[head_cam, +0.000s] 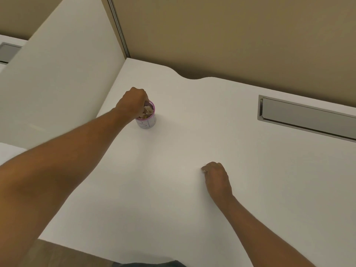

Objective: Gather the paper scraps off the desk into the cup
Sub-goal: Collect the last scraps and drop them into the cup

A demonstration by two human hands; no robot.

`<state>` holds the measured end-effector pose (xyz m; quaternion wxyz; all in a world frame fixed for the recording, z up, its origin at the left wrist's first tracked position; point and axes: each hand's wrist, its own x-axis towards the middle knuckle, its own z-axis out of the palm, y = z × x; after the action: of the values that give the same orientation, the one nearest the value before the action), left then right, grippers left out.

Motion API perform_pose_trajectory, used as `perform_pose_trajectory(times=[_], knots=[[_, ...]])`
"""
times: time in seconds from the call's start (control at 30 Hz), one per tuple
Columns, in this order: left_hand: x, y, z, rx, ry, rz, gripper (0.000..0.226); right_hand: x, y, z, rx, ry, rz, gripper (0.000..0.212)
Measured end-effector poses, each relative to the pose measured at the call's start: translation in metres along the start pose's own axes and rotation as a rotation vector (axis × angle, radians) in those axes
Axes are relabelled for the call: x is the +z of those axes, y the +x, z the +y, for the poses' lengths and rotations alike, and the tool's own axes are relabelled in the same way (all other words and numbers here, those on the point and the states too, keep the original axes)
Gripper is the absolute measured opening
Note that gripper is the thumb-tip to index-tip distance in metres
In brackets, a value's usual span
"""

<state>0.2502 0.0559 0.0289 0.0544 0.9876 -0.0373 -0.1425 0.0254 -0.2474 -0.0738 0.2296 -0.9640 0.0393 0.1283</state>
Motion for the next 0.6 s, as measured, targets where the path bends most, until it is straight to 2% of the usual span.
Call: perform_pose_trajectory(times=[0.1,0.2,0.27,0.37,0.5,0.6], knots=[[-0.017,-0.008,-0.003,-0.002,-0.039,0.056,0.032,-0.001,-0.005,-0.003,0.026,0.064,0.03,0.026],[-0.024,-0.034,0.001,-0.022,-0.198,0.178,0.023,-0.006,-0.007,-0.014,0.098,0.229,0.101,0.022],[-0.009,-0.068,0.009,-0.028,-0.324,0.182,0.013,-0.013,-0.002,-0.03,0.116,0.317,0.14,0.02],[0.049,-0.119,0.022,-0.005,-0.323,0.048,0.012,-0.029,0.021,-0.071,0.093,0.424,0.131,0.018],[0.122,-0.158,0.026,0.095,-0.206,-0.226,0.055,-0.052,0.068,-0.138,-0.092,0.433,0.118,0.016],[0.147,-0.164,0.026,0.22,-0.091,-0.264,0.07,-0.06,0.108,-0.188,-0.26,0.28,0.132,0.017]])
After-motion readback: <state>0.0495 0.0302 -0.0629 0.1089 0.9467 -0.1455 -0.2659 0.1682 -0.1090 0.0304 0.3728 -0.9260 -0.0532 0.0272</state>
